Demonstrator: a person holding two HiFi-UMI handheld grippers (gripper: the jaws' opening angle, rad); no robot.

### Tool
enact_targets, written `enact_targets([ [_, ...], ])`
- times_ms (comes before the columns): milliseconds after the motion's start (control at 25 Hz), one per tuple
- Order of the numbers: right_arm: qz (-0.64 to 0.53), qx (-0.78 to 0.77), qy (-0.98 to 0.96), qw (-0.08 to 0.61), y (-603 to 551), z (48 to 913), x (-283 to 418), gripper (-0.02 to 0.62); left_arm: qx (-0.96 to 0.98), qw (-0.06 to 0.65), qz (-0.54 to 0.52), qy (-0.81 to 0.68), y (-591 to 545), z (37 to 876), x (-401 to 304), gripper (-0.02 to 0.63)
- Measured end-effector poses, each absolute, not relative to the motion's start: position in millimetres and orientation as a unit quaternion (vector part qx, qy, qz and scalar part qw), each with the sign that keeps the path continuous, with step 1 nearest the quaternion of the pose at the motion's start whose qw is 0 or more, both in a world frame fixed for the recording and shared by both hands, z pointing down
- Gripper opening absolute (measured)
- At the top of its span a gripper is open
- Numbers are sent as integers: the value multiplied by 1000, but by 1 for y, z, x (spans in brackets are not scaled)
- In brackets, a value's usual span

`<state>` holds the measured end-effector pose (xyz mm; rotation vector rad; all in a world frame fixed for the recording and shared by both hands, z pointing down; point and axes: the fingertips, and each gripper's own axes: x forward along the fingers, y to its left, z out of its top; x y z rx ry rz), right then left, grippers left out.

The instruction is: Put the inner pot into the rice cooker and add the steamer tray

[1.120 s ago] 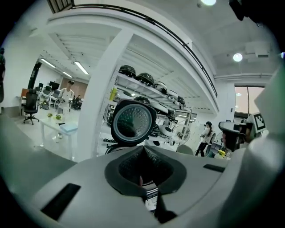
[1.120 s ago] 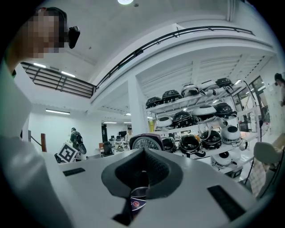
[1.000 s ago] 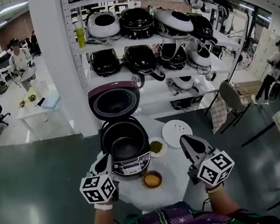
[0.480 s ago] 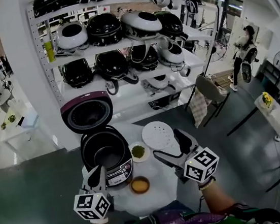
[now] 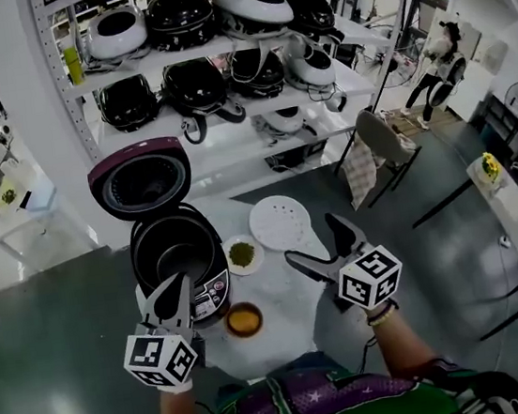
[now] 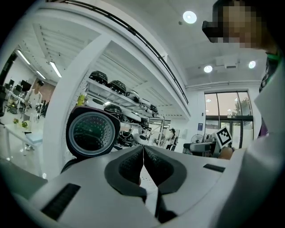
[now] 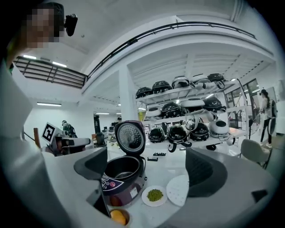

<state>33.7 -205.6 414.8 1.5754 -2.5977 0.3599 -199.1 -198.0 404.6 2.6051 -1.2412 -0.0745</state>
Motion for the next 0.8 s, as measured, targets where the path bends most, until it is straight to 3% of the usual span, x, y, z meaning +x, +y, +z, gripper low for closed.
enact_targets([
  [800, 206, 473, -847, 129, -301, 557, 145, 537, 863, 125, 5, -489, -221, 420, -76, 23],
])
